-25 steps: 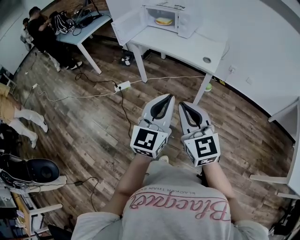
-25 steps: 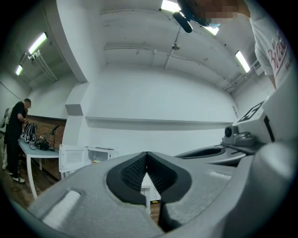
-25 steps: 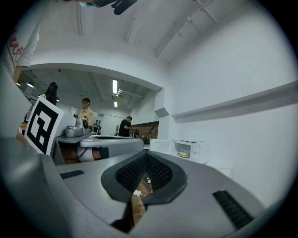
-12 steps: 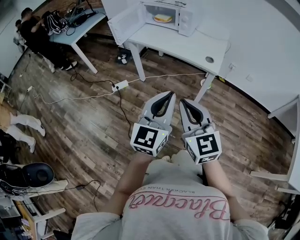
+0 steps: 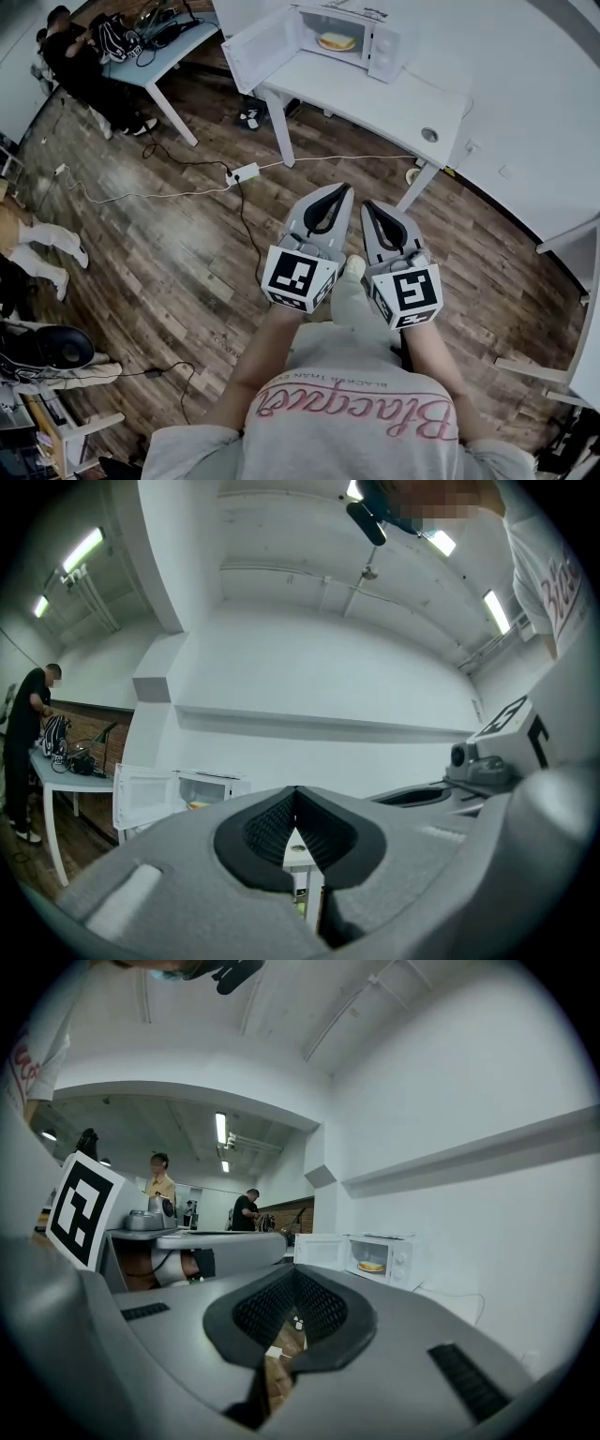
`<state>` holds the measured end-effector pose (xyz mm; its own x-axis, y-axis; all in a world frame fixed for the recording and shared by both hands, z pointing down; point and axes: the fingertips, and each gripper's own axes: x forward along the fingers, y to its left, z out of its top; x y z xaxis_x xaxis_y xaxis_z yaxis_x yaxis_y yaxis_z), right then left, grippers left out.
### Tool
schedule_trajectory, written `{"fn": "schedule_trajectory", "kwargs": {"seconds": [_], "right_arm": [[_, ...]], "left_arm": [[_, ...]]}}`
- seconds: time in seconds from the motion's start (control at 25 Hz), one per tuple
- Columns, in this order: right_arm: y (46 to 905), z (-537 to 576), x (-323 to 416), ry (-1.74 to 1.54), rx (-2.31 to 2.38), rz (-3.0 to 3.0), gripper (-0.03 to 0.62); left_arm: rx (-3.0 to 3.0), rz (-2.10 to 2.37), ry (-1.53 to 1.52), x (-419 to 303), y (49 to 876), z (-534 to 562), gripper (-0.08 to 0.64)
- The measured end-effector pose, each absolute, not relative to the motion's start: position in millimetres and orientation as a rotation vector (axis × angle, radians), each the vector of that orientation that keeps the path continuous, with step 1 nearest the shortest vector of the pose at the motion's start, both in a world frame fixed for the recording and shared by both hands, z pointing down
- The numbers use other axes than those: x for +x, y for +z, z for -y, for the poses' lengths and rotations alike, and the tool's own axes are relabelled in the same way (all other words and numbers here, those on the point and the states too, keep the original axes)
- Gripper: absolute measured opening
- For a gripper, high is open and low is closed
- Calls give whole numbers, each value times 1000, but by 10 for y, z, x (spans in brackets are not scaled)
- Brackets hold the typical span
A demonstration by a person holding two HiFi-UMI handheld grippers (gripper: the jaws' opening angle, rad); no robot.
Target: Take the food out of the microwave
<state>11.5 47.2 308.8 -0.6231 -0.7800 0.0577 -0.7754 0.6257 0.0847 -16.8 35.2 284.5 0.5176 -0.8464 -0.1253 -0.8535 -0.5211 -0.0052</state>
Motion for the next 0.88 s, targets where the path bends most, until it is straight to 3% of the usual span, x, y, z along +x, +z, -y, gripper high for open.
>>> {"fn": "schedule_trajectory", "kwargs": {"seconds": [0.88], "right_arm": [[3051, 1237, 169, -72, 1239, 2799, 11]], "left_arm": [[-2629, -1569, 103, -126, 2820, 1348, 5]]}}
